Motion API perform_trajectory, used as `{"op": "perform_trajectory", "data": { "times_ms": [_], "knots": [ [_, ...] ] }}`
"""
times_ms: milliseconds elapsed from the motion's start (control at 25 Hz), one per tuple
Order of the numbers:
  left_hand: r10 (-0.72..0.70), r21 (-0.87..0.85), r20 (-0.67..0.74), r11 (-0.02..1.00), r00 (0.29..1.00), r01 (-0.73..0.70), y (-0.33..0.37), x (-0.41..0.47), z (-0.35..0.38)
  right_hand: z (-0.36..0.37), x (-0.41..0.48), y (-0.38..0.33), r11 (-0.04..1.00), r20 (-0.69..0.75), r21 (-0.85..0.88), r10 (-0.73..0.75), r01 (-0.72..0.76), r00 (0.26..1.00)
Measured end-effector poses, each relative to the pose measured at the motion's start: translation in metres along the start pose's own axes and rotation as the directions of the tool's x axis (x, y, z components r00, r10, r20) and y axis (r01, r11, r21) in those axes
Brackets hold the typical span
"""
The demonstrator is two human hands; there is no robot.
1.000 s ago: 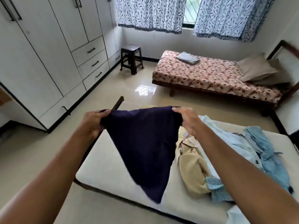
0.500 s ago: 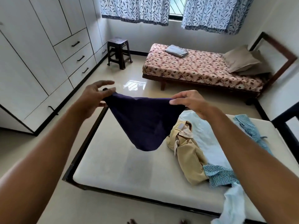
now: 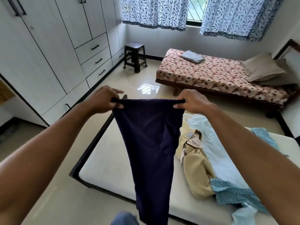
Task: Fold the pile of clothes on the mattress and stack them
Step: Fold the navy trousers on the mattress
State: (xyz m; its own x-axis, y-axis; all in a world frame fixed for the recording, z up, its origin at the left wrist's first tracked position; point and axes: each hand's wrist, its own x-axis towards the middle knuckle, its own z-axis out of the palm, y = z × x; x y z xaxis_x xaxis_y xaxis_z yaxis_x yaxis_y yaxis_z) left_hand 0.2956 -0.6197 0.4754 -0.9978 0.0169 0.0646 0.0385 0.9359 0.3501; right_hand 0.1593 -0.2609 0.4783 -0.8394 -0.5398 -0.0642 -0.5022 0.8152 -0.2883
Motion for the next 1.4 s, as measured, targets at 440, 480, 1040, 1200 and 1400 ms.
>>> {"op": "perform_trajectory", "data": {
  "times_ms": [440, 480, 1040, 1200, 1400],
  "knots": [
    [0.228, 0.047, -0.192, 0.974, 0.955, -0.223, -0.139, 0.156, -0.035, 0.008, 0.189, -0.044, 0.990, -0.330, -0.130, 0.005, -0.050, 0.944],
    [0.259, 0.058, -0.225, 0.966, 0.939, -0.252, -0.146, 0.168, -0.040, 0.006, 0.200, -0.047, 0.991, -0.360, -0.121, 0.011, -0.058, 0.933],
    [0.241, -0.070, -0.007, 0.968, 0.971, -0.241, -0.250, 0.063, 0.171, 0.261, 0.126, -0.044, 0.978, -0.138, 0.006, 0.208, -0.209, 0.968],
    [0.092, -0.069, 0.340, 0.995, 0.936, -0.073, -0.257, -0.051, 0.274, 0.369, 0.037, -0.053, 0.969, 0.271, -0.092, 0.247, -0.230, 0.930],
    [-0.037, 0.058, 0.595, 0.998, 0.803, 0.003, -0.238, -0.152, 0.305, 0.419, -0.067, -0.082, 0.982, 0.542, -0.121, 0.186, -0.143, 0.819]
  ]
}}
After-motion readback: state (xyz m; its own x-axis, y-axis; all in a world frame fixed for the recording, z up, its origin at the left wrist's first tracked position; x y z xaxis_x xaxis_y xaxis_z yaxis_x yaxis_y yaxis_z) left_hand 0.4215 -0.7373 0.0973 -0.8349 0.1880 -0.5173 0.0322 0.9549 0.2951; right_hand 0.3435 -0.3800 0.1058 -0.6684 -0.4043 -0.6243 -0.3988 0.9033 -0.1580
